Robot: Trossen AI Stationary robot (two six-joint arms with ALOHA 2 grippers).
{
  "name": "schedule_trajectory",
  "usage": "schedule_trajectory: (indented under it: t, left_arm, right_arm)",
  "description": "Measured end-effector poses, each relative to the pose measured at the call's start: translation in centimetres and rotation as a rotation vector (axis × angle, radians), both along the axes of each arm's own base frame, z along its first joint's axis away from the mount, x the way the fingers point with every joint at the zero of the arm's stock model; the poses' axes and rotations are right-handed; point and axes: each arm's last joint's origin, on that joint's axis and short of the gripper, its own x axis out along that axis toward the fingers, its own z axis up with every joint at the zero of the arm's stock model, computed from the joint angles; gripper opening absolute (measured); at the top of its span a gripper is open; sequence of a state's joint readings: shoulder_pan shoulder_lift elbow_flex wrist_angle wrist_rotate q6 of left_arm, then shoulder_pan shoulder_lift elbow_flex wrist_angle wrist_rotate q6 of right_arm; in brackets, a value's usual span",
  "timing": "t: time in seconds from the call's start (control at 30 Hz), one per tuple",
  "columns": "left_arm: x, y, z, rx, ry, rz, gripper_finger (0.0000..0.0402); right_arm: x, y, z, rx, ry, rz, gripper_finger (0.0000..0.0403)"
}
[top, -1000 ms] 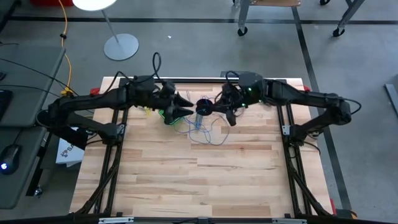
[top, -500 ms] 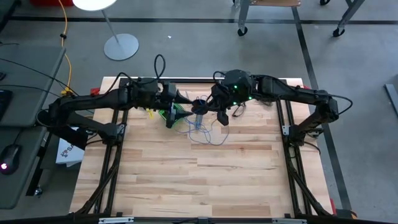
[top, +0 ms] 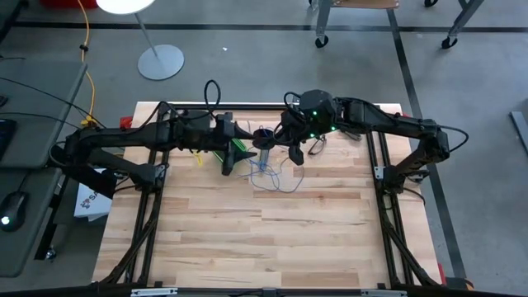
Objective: Coil cords
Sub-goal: Coil the blue wire onto the spool
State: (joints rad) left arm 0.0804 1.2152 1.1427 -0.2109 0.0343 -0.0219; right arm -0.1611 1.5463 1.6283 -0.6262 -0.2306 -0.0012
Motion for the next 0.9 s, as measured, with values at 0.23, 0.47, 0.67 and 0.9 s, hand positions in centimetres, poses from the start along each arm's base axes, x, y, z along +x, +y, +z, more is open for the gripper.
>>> schedule_trajectory:
  t: [0.23, 0.47, 0.67, 0.9]
  left_arm:
    - [0.14, -0.01, -0.09, -0.009, 0.000, 0.037, 0.0227]
    - [0.16, 0.09, -0.14, -0.008, 0.004, 0.072, 0.0110]
    - [0.15, 0.21, -0.12, -0.030, 0.000, 0.083, 0.0008]
    - [0.15, 0.33, -0.11, -0.060, -0.003, 0.092, 0.0004]
  right_arm:
    - [0.05, 0.00, 0.08, -0.008, -0.010, 0.004, 0.0000]
    - [0.04, 0.00, 0.08, -0.008, -0.010, 0.004, 0.0000]
    - [0.03, 0.02, 0.10, -0.022, -0.013, 0.017, 0.0000]
    - [0.04, 0.01, 0.14, -0.023, -0.016, 0.016, 0.0002]
